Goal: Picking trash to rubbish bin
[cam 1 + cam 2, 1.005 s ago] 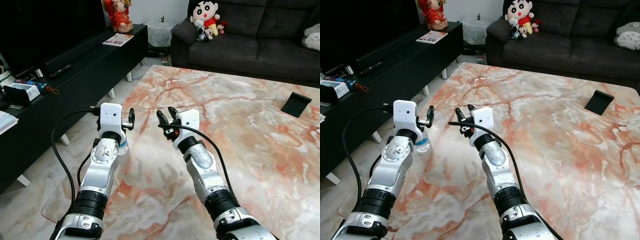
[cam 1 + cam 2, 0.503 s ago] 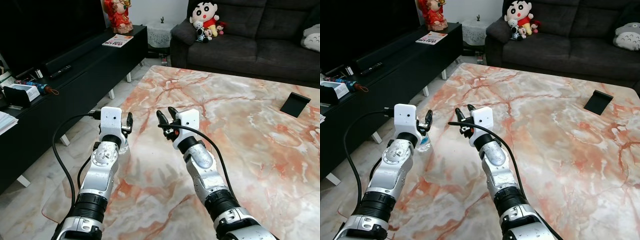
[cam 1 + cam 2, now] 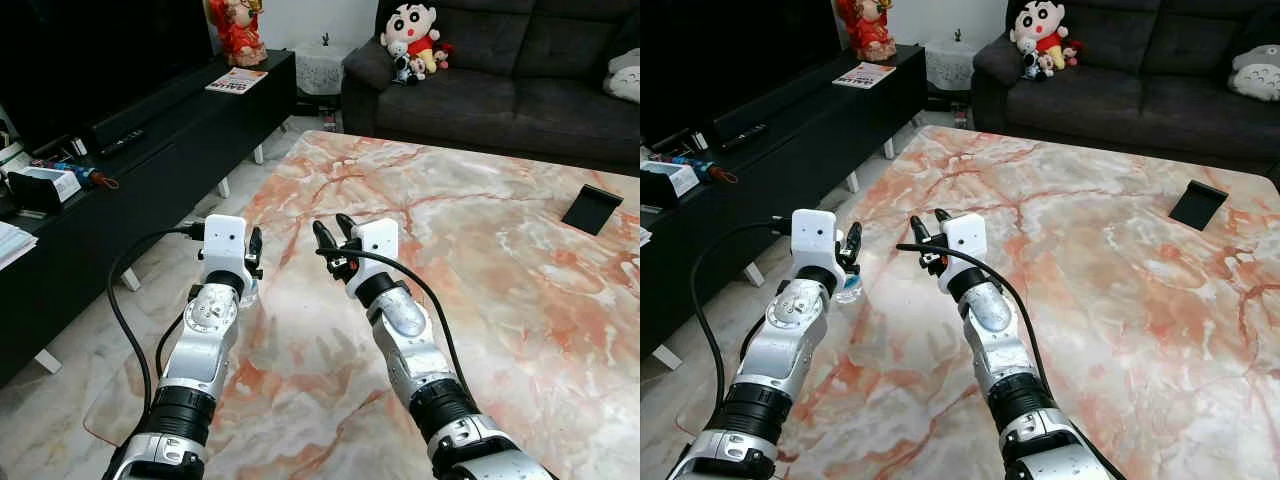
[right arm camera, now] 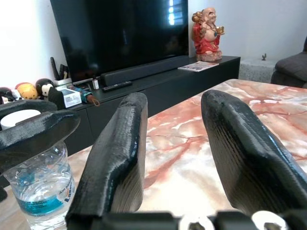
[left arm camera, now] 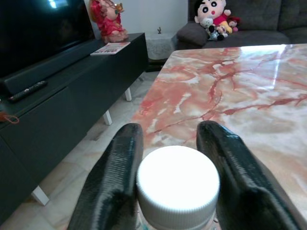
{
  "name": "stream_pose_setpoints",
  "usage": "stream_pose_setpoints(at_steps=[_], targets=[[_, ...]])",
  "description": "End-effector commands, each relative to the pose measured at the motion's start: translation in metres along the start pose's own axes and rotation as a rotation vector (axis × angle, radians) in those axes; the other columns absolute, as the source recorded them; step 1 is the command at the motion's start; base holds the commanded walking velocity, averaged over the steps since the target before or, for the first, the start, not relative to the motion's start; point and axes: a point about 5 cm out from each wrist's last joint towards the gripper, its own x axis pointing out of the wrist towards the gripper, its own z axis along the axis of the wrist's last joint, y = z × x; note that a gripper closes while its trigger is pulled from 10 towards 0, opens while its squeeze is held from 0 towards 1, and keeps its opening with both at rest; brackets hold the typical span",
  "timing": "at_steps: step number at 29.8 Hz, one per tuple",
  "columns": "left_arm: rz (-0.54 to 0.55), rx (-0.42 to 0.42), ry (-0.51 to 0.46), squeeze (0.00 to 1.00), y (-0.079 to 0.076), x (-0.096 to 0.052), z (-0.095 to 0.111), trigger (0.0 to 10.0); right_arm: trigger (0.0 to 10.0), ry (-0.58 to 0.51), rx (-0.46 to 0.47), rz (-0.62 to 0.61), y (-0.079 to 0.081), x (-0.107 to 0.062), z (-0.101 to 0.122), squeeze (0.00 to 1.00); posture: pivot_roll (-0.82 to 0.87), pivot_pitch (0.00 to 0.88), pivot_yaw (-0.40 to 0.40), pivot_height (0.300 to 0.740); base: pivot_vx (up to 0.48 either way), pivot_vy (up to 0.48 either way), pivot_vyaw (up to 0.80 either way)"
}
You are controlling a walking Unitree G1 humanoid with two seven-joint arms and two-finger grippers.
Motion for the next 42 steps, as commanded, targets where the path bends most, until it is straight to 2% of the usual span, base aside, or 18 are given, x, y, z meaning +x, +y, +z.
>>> stream_pose_setpoints(at_steps=[1, 14, 19, 20, 21, 22, 25, 31, 42], targets=[[-0.013, 0.034, -0.028, 0.0, 0.0, 0.003, 0.01, 0.0, 10.0, 0.009, -0.003, 0.011, 0.002, 0.001, 0.0, 0.0, 0.05, 0.006, 0.017, 0.74, 0.0, 0.0, 0.0], [-0.016, 0.087, -0.072, 0.0, 0.0, 0.005, 0.019, 0.0, 10.0, 0.009, -0.003, 0.01, 0.002, 0.002, 0.0, 0.0, 0.05, 0.005, 0.018, 0.74, 0.0, 0.0, 0.0], [-0.006, 0.094, -0.121, 0.0, 0.0, 0.004, 0.026, 0.0, 10.0, 0.007, -0.002, 0.009, 0.002, 0.002, 0.0, 0.0, 0.05, 0.002, 0.017, 0.74, 0.0, 0.0, 0.0], [0.002, 0.096, -0.138, 0.0, 0.001, 0.004, 0.028, 0.6, 10.0, 0.005, -0.002, 0.006, 0.002, 0.001, 0.001, 0.0, 0.05, 0.002, 0.017, 0.74, 0.0, 0.0, 0.0], [0.016, 0.1, -0.158, 0.0, 0.002, 0.003, 0.031, 7.6, 10.0, 0.001, 0.001, 0.001, 0.001, 0.002, 0.001, 0.0, 0.05, 0.002, 0.017, 0.74, 0.0, 0.0, 0.0], [0.029, 0.099, -0.176, 0.0, 0.003, 0.003, 0.033, 10.0, 10.0, -0.002, 0.002, -0.003, 0.001, 0.002, 0.002, 0.0, 0.05, 0.002, 0.017, 0.74, 0.0, 0.0, 0.0], [0.074, 0.12, -0.229, 0.0, 0.008, 0.0, 0.04, 10.0, 10.0, -0.013, 0.001, -0.016, -0.001, 0.003, 0.004, 0.0, 0.05, 0.002, 0.017, 0.74, 0.0, 0.0, 0.0], [0.106, 0.14, -0.244, 0.0, 0.012, -0.002, 0.039, 10.0, 10.0, -0.028, 0.021, -0.047, -0.005, 0.004, 0.007, 0.0, 0.05, 0.005, 0.015, 0.74, 0.0, 0.0, 0.0], [0.095, 0.152, -0.247, 0.0, 0.007, -0.003, 0.038, 10.0, 10.0, -0.023, 0.023, -0.04, -0.004, 0.003, 0.006, 0.0, 0.05, 0.006, 0.016, 0.74, 0.0, 0.0, 0.0]])
